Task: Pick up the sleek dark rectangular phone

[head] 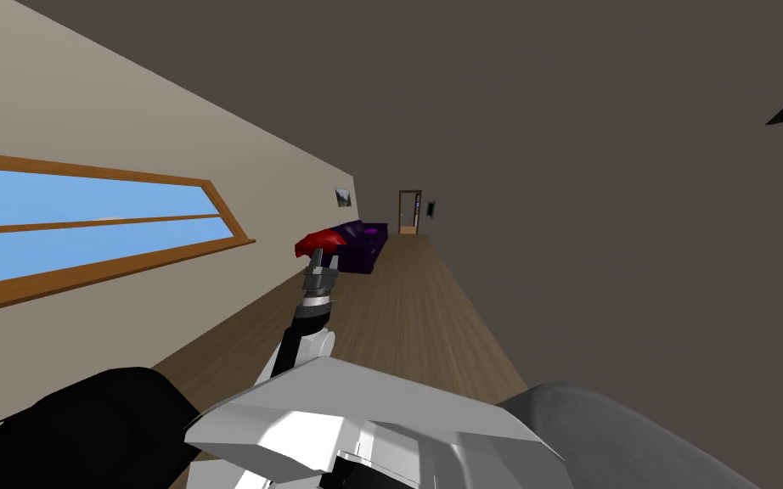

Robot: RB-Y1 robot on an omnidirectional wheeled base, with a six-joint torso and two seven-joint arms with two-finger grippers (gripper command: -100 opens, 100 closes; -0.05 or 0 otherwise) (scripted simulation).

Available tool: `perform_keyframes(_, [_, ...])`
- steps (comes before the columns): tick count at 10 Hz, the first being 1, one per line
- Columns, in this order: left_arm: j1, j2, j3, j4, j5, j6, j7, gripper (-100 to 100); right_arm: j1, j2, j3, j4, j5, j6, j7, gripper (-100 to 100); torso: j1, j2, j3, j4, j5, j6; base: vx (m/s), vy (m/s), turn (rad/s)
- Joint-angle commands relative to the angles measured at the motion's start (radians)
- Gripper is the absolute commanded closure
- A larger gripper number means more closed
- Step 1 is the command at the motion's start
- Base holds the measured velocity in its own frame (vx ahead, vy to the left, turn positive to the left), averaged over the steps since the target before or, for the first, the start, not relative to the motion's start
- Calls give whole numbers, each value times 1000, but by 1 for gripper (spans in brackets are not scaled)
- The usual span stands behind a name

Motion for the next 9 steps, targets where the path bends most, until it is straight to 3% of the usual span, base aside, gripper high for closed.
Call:
perform_keyframes(1, [0, 0, 0, 0, 0, 0, 0, 0, 19, 2, -5, -22, -13, 23, 35, 100, 0, 0, 0, 0, 0, 0, 109, -33, -260])
perform_keyframes(7, [0, 0, 0, 0, 0, 0, 0, 0, 73, 5, -24, -81, -53, 87, 140, 100, 0, -7, -4, -2, 0, -1, 134, -8, -160])
perform_keyframes(8, [0, 0, 0, 0, 0, 0, 0, 0, 65, 3, -21, -69, -48, 76, 125, 100, 0, -7, -4, -2, 0, 0, 50, 2, -43])
perform_keyframes(9, [0, 0, 0, 0, 0, 0, 0, 0, 67, 3, -22, -70, -49, 80, 129, 0, 0, -4, -3, -1, 0, -1, 8, 2, 9])
